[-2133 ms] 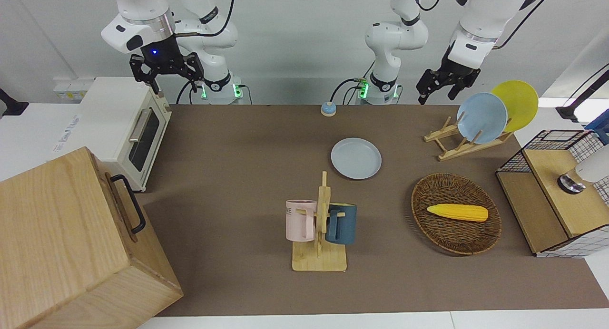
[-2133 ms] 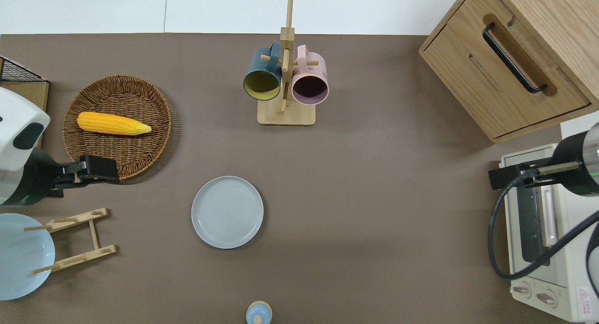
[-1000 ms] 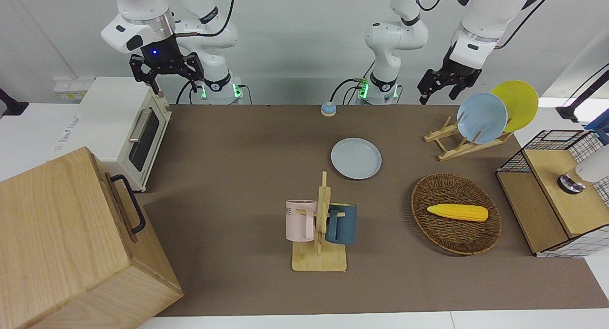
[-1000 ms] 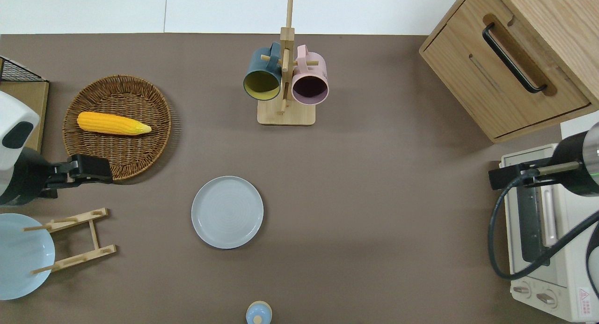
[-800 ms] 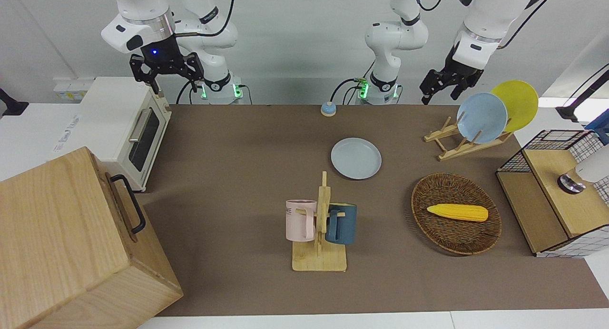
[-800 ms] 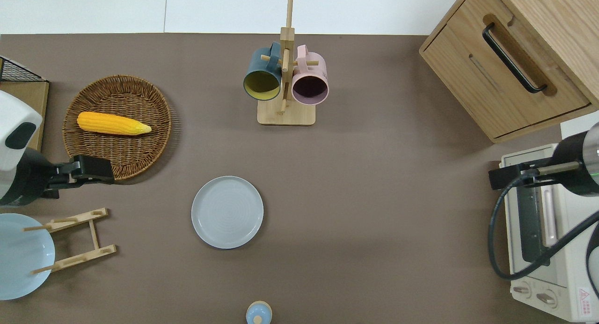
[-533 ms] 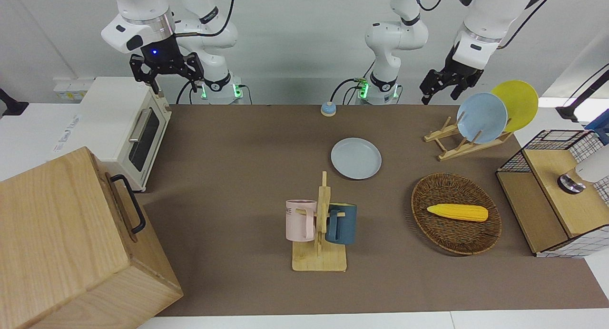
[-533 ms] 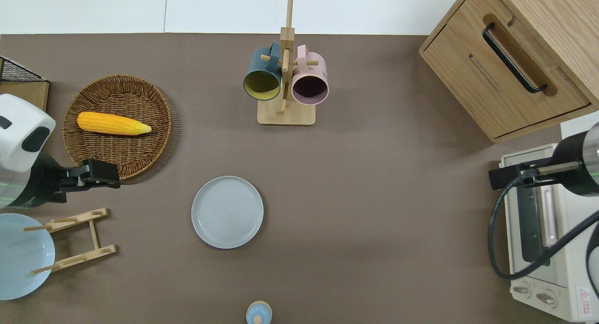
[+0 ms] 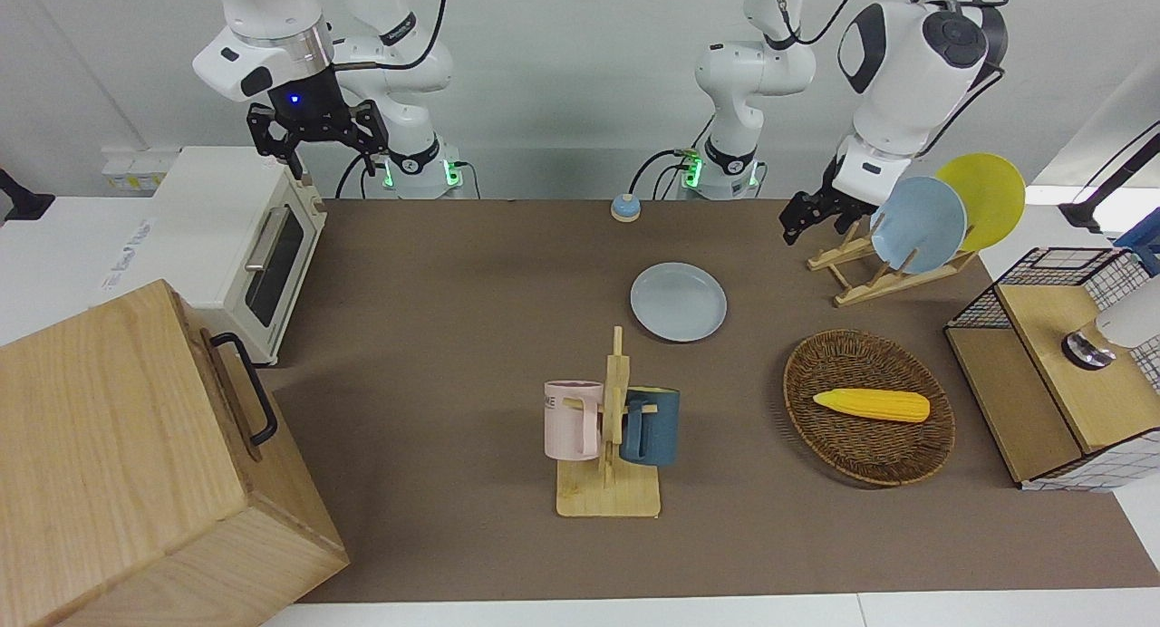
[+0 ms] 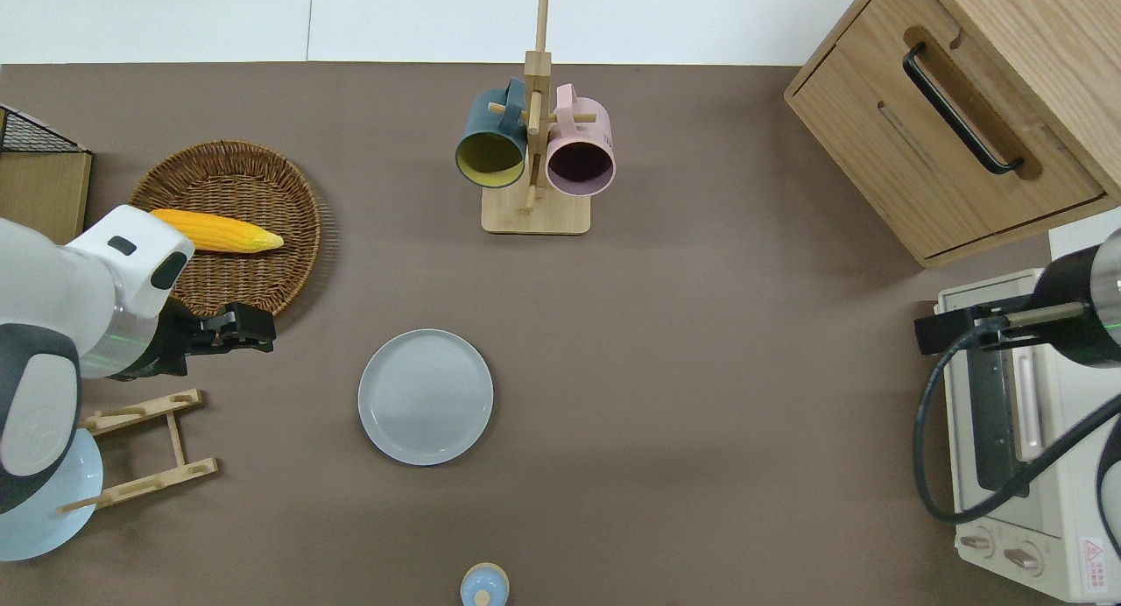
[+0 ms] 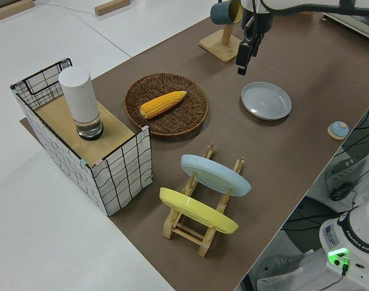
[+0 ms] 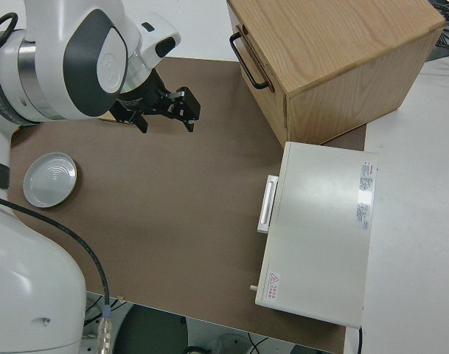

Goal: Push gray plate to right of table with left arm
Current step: 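Move the left gripper forward to the near edge of the gray plate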

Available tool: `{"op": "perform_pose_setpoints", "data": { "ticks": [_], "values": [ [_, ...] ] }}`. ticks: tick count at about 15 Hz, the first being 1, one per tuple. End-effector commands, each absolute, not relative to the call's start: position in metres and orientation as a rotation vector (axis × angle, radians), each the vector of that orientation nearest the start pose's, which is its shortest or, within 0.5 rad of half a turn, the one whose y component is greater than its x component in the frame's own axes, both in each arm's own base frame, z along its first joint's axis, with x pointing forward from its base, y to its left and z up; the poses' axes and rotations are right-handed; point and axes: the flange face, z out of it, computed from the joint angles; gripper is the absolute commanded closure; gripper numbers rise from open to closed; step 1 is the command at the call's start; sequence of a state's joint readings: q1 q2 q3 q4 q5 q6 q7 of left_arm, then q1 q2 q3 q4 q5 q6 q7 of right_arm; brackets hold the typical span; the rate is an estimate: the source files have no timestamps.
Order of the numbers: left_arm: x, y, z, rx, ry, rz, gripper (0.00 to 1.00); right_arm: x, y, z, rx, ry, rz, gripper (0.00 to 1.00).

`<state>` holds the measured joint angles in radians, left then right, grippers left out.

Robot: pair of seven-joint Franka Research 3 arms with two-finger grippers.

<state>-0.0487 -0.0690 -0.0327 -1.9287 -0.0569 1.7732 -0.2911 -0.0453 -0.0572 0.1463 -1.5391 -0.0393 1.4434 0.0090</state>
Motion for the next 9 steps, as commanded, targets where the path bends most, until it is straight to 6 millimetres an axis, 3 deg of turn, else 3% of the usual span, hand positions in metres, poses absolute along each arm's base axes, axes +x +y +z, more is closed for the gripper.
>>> {"op": "perform_pose_setpoints", "data": {
  "ticks": [1, 9],
  "values": [
    [0.522, -0.053, 0.483, -3.146, -0.332, 0.119, 0.01, 0.519, 0.048, 0.661, -3.185, -0.161, 0.057, 0.005],
    [0.514, -0.077, 0.412, -3.153, -0.321, 0.25, 0.02, 0.519, 0.048, 0.661, -3.185, -0.161, 0.057, 0.005]
  ]
}}
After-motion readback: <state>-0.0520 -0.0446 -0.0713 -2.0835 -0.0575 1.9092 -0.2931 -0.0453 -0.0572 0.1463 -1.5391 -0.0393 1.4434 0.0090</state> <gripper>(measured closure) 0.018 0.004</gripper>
